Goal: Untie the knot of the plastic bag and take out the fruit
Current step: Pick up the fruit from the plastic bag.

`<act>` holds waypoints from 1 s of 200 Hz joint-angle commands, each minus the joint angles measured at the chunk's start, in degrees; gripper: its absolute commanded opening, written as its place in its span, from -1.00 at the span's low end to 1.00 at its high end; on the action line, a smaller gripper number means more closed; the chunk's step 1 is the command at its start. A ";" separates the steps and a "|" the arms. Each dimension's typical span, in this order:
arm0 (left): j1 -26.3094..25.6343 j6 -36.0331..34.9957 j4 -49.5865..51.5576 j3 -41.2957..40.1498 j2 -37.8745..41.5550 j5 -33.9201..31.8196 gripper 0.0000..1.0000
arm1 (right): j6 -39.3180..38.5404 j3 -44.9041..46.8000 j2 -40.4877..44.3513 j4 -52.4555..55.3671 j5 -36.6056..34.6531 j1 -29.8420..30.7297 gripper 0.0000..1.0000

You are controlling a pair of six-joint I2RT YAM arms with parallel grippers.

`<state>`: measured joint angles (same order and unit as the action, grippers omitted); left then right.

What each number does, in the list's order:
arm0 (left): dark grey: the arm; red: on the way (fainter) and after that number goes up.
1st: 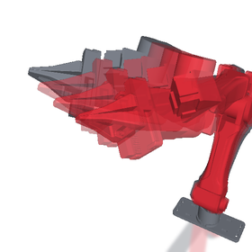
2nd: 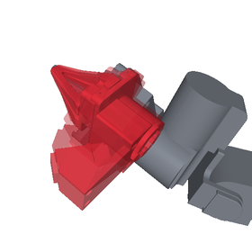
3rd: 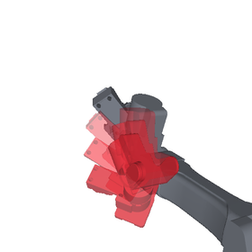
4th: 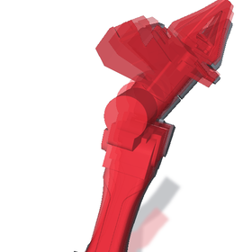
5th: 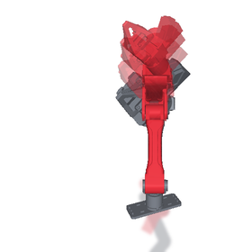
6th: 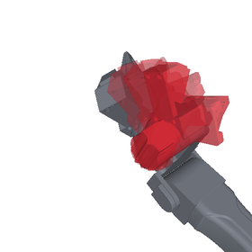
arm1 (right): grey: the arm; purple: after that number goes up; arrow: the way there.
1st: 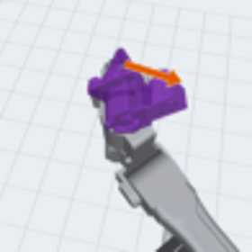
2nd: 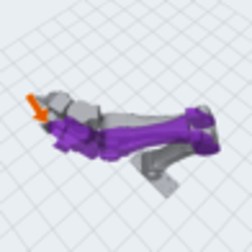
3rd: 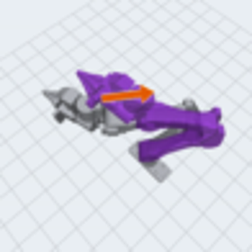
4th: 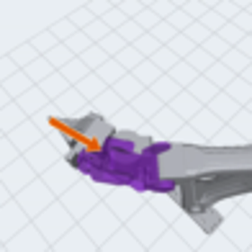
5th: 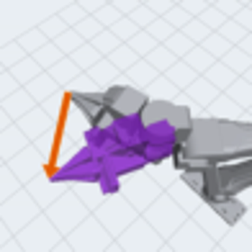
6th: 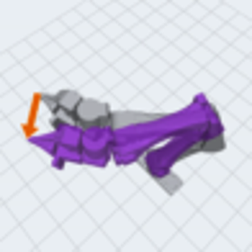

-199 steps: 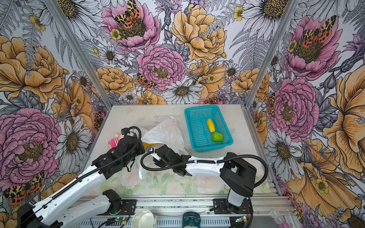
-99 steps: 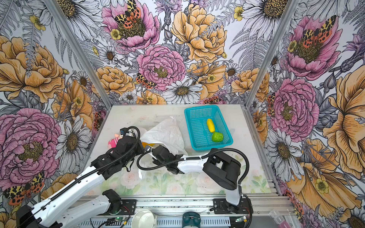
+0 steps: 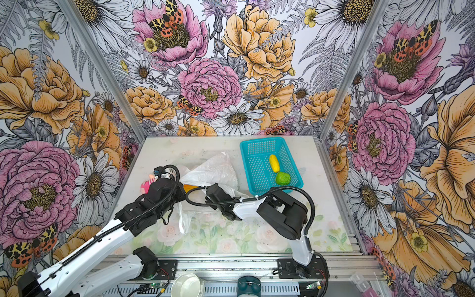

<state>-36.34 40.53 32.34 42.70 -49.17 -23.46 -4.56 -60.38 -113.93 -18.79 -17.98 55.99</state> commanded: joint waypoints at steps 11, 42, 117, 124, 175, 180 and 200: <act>0.18 -0.27 -2.55 -1.17 1.51 1.01 -1.00 | 4.58 -5.04 -4.15 -1.87 -0.62 -0.83 -0.03; 0.21 -0.47 -2.47 -1.04 2.36 0.43 -1.00 | 7.49 -8.14 -6.58 -1.85 -1.41 -1.67 0.20; 4.17 0.03 16.03 17.71 -3.62 5.79 -1.00 | 9.71 -14.58 -12.68 -2.92 -2.47 -2.54 0.44; 5.21 -1.35 17.95 20.01 -4.70 6.76 -1.00 | 9.74 -15.09 -13.42 -2.99 -1.99 -2.63 0.46; 12.98 -12.05 21.61 21.94 -10.04 9.58 -1.00 | 10.49 -17.48 -16.39 -3.00 0.02 -3.31 0.44; 13.87 -13.05 21.53 21.66 -10.64 10.69 -1.00 | 10.56 -17.66 -16.62 -3.01 0.05 -3.33 0.43; 17.96 -14.44 21.47 21.73 -10.68 19.59 -1.00 | 10.71 -19.25 -17.74 -2.25 0.33 -3.53 0.41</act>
<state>-21.76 30.89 52.18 65.34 -59.77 -12.58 5.15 -76.55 -129.71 -20.43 -18.61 53.04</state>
